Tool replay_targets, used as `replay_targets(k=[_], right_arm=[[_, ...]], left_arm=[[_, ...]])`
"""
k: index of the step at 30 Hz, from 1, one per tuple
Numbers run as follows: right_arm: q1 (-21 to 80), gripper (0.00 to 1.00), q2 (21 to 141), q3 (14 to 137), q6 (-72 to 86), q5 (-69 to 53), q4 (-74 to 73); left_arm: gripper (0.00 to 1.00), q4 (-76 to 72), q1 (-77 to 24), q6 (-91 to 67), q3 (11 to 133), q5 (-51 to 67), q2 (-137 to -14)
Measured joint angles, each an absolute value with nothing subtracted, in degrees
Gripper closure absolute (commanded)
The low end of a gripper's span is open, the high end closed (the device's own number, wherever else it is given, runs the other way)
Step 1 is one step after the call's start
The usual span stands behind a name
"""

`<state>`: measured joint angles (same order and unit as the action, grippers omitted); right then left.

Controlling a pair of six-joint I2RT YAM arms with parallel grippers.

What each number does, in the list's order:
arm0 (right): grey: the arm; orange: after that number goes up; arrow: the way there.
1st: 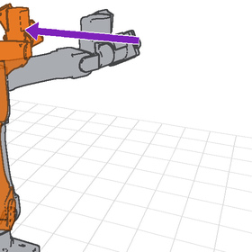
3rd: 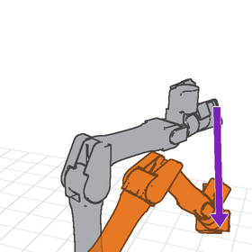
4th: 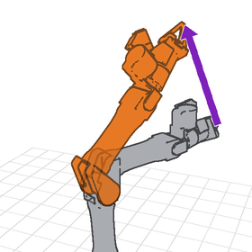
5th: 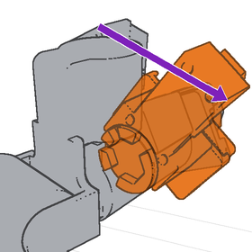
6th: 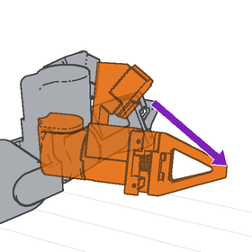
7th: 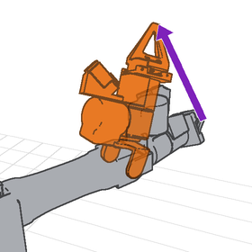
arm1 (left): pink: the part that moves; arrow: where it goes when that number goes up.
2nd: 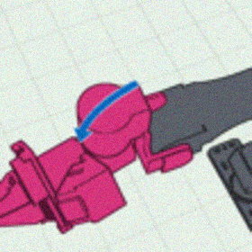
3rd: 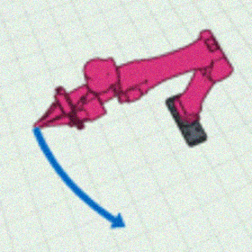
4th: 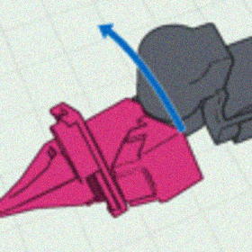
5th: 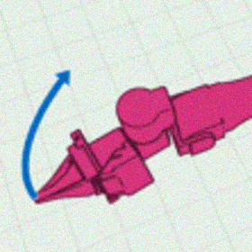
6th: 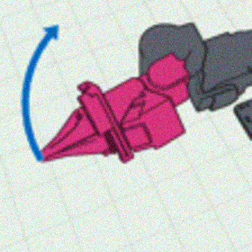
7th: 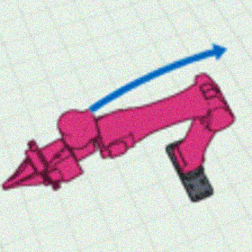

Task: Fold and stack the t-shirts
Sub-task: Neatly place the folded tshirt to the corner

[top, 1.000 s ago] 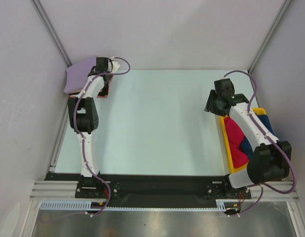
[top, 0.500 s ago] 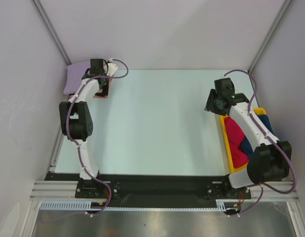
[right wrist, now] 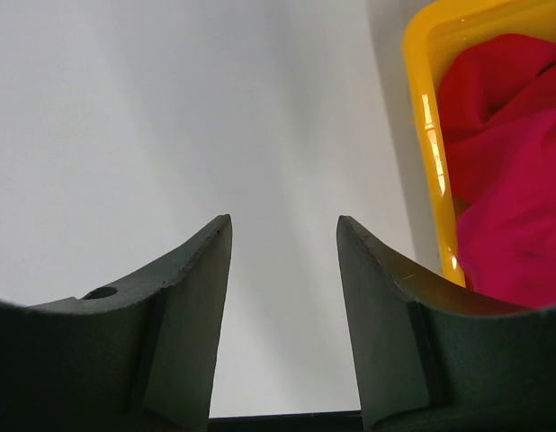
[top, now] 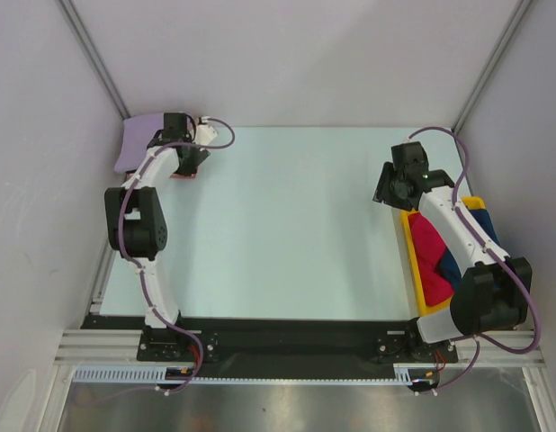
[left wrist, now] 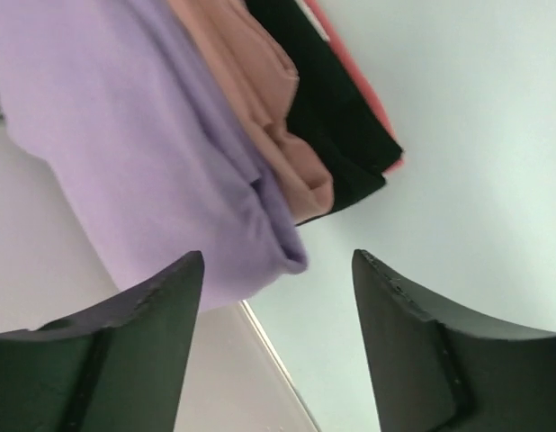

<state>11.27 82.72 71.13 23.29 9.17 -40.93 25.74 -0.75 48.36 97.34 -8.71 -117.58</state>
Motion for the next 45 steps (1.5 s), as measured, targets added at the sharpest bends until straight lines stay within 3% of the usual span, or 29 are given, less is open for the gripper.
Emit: replay_targets(k=[3, 5, 7, 8, 13, 21, 22, 36, 45], right_arm=[[11.16, 0.42, 82.63, 71.13, 23.29, 9.13, -40.91], [10.98, 0.41, 82.52, 71.13, 23.29, 8.95, -40.88], [10.76, 0.4, 82.37, 71.13, 23.29, 8.71, -40.88], [10.61, 0.39, 82.24, 71.13, 23.31, 8.49, -40.86], [9.39, 0.37, 81.17, 70.78, 23.31, 7.03, -40.45], [7.51, 0.26, 77.69, 66.28, 23.33, 3.84, -39.11], [7.35, 0.18, 77.19, 65.65, 23.33, 3.51, -39.11], [7.01, 0.13, 66.65, 57.25, 22.04, 1.06, -38.57], [7.01, 0.14, 61.6, 50.96, 22.26, -1.91, -34.81]], left_arm=[[0.21, 28.91, -0.75, 46.92, 98.0, -4.58, -117.71], [0.11, 30.87, -0.78, 45.6, 98.37, 0.64, -117.4], [0.09, 33.5, -0.91, 43.53, 98.35, 6.76, -116.4], [0.03, 34.72, -1.06, 42.41, 98.21, 9.43, -115.57], [0.0, 38.87, -3.73, 37.08, 95.04, 15.42, -107.15], [0.0, 42.02, -13.23, 33.45, 81.76, 9.91, -93.62], [0.0, 42.52, -13.82, 33.23, 79.48, 9.06, -92.42], [0.0, 34.35, -16.1, 33.45, 42.44, -2.02, -62.78], [0.0, 28.99, -16.12, 33.45, 33.1, -2.87, -55.59]])
